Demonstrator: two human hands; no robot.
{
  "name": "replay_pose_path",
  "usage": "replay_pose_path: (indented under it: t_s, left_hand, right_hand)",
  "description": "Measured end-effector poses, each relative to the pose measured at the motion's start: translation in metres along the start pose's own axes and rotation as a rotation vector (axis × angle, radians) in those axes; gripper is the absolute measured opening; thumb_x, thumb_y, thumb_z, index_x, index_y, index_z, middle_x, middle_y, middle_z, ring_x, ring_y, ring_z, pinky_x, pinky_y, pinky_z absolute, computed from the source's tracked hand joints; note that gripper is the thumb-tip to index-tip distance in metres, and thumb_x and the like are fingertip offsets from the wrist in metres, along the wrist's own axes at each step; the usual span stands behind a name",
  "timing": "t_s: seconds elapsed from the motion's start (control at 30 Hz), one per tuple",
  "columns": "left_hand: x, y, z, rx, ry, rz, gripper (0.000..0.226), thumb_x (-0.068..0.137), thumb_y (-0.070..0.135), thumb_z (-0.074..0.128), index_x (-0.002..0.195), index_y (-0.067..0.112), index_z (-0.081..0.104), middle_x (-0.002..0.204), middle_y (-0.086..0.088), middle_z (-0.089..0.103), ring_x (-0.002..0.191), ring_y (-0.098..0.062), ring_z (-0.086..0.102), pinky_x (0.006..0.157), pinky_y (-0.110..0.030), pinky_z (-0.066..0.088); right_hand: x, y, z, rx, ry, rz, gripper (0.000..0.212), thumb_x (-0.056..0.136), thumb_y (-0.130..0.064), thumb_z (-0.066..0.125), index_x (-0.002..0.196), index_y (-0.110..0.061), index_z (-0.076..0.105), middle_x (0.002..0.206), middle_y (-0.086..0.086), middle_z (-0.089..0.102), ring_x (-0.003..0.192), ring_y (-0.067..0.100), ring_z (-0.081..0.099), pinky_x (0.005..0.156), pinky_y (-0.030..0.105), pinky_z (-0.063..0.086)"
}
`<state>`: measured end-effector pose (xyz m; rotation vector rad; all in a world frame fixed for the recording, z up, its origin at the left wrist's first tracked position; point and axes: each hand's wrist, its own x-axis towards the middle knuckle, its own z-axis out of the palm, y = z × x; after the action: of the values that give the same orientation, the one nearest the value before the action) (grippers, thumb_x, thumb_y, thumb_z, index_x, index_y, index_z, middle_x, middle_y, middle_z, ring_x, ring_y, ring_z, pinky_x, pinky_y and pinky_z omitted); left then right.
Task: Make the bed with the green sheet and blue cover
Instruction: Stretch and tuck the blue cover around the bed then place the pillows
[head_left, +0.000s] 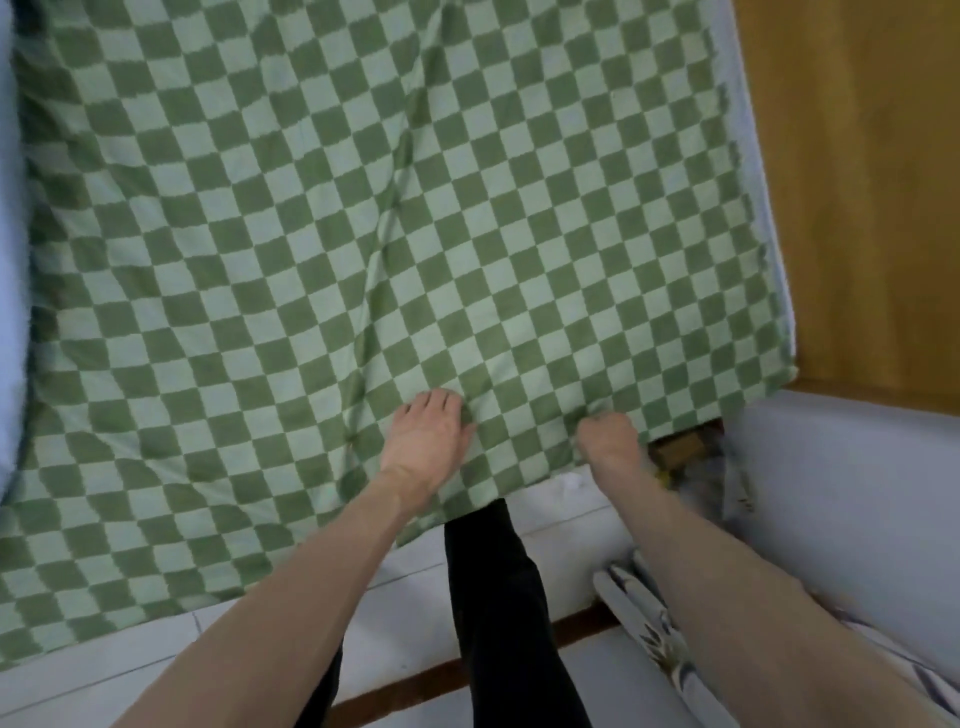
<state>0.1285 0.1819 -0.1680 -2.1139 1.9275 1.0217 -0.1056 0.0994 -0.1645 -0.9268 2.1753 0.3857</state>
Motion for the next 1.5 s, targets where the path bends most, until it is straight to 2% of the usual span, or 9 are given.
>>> replay_pose_path:
  t_s: [0.07,0.2,0.4,0.57,0.67,0.93,1.13,1.3,1.5]
  left_hand:
    - [0.024,0.028,-0.004,0.03,-0.034,-0.028,0.044,0.099,0.053,0.041,0.123,0.019,0.055,0.118,-0.001,0.06,0.109,-0.024,0.058,0.09,-0.041,0.047]
    - [0.056,0.07,-0.011,0.149,-0.13,-0.108,0.056,0.096,0.063,0.042,0.123,0.015,0.05,0.116,-0.004,0.058,0.107,-0.026,0.057,0.089,-0.041,0.047]
    - [0.095,0.086,-0.011,0.311,-0.253,-0.04,0.021,0.104,0.024,0.041,0.12,0.018,0.052,0.12,-0.004,0.061,0.11,-0.024,0.059,0.092,-0.037,0.044]
    - [0.108,0.081,-0.017,0.313,-0.298,0.147,0.025,0.105,0.032,0.036,0.113,0.02,0.056,0.113,-0.001,0.063,0.104,-0.022,0.061,0.09,-0.035,0.044]
    - [0.109,0.09,-0.019,0.288,-0.296,0.27,0.029,0.106,0.034,0.033,0.111,0.019,0.058,0.109,-0.002,0.064,0.101,-0.024,0.061,0.091,-0.035,0.045]
    - [0.118,0.106,-0.021,0.31,-0.365,0.193,0.032,0.105,0.038,0.03,0.117,0.021,0.055,0.119,-0.002,0.064,0.111,-0.024,0.058,0.1,-0.039,0.043]
    - [0.127,0.115,-0.027,0.273,-0.162,0.032,0.051,0.096,0.069,0.019,0.09,0.03,0.05,0.094,0.01,0.065,0.091,-0.013,0.063,0.089,-0.034,0.047]
    - [0.14,0.128,-0.018,0.302,-0.165,0.064,0.024,0.104,0.039,0.036,0.098,0.024,0.055,0.097,0.003,0.069,0.09,-0.018,0.066,0.089,-0.034,0.049]
    - [0.138,0.127,-0.009,0.26,-0.195,0.215,0.012,0.104,0.027,0.04,0.106,0.025,0.051,0.103,0.002,0.066,0.099,-0.022,0.062,0.094,-0.037,0.047]
  right_hand:
    - [0.006,0.013,-0.008,-0.072,0.047,0.009,0.04,0.101,-0.031,0.044,0.114,0.0,0.065,0.118,0.019,0.067,0.106,0.035,0.063,0.075,0.031,0.046]
    - [0.045,0.046,-0.047,-0.026,0.087,0.114,0.041,0.102,-0.033,0.046,0.123,0.0,0.059,0.126,0.023,0.063,0.114,0.038,0.061,0.09,0.037,0.048]
    - [0.127,-0.011,-0.121,0.061,0.354,-0.198,0.02,0.097,-0.018,0.047,0.109,-0.005,0.057,0.117,0.018,0.058,0.106,0.035,0.056,0.088,0.039,0.044]
    - [0.183,-0.08,-0.183,0.077,0.379,-0.315,0.046,0.103,-0.031,0.044,0.145,-0.012,0.039,0.148,0.012,0.038,0.126,0.034,0.049,0.101,0.046,0.044]
    - [0.206,-0.102,-0.203,0.102,0.287,-0.247,0.048,0.104,-0.033,0.041,0.148,-0.014,0.038,0.151,0.012,0.038,0.132,0.034,0.046,0.106,0.045,0.04]
    - [0.232,-0.106,-0.205,-0.099,0.37,-0.288,0.021,0.1,-0.012,0.051,0.113,-0.004,0.066,0.114,0.018,0.068,0.105,0.034,0.065,0.083,0.038,0.053]
    - [0.237,-0.106,-0.203,-0.211,0.401,-0.348,0.026,0.103,-0.012,0.04,0.12,0.002,0.054,0.118,0.022,0.062,0.101,0.038,0.064,0.073,0.04,0.05]
    - [0.247,-0.079,-0.201,-0.247,0.575,-0.324,0.019,0.099,0.0,0.038,0.116,0.003,0.047,0.105,0.027,0.064,0.084,0.041,0.066,0.065,0.035,0.036]
    - [0.25,-0.069,-0.2,-0.417,0.58,-0.438,0.029,0.096,0.009,0.042,0.124,0.015,0.047,0.089,0.03,0.068,0.075,0.04,0.068,0.063,0.041,0.051]
